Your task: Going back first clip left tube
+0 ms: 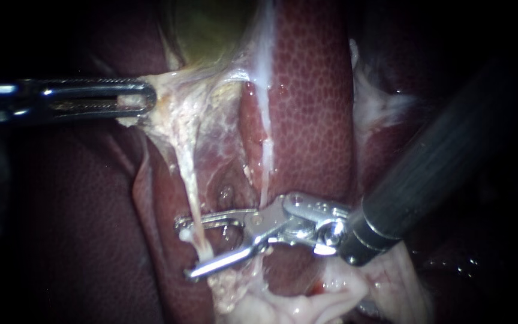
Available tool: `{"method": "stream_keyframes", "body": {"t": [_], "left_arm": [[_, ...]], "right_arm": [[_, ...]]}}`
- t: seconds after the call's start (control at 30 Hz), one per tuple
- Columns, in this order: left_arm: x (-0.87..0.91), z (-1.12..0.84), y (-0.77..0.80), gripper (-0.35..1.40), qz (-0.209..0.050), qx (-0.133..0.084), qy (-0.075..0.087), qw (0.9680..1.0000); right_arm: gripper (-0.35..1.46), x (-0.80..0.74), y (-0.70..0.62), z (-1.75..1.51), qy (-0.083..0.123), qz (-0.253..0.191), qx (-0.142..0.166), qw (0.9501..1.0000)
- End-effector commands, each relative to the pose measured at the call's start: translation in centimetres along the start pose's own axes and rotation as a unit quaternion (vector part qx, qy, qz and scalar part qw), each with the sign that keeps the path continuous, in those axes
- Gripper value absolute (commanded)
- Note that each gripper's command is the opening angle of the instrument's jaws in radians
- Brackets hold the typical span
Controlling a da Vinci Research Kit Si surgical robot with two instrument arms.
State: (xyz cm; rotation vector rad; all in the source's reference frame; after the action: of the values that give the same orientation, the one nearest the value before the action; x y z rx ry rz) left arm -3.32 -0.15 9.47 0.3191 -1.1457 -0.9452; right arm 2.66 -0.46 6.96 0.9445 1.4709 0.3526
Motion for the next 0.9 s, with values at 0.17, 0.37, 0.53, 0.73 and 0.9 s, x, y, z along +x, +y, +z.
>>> {"method": "stream_keyframes", "body": {"t": [0.17,0.37,0.53,0.73,0.9], "left_arm": [[0.0,0.0,0.0,-0.35,0.0,0.0,0.0,1.0],[0.0,-0.01,0.0,-0.35,0.0,0.0,0.0,1.0],[0.0,-0.01,0.0,-0.35,0.0,0.0,0.0,1.0],[0.0,0.0,0.01,-0.35,0.0,0.0,0.0,1.0],[0.0,0.0,0.01,-0.35,0.0,0.0,0.0,1.0]], "right_arm": [[0.6,-0.02,0.01,0.03,0.0,-0.001,-0.001,1.0],[0.6,-0.02,-0.01,-0.02,-0.001,0.0,0.002,1.0],[0.6,-0.02,-0.03,-0.06,-0.002,0.0,0.007,1.0],[0.6,-0.06,-0.13,0.06,-0.007,-0.005,0.022,0.9997],[0.6,-0.08,-0.22,0.17,-0.01,-0.001,0.031,0.9995]]}}
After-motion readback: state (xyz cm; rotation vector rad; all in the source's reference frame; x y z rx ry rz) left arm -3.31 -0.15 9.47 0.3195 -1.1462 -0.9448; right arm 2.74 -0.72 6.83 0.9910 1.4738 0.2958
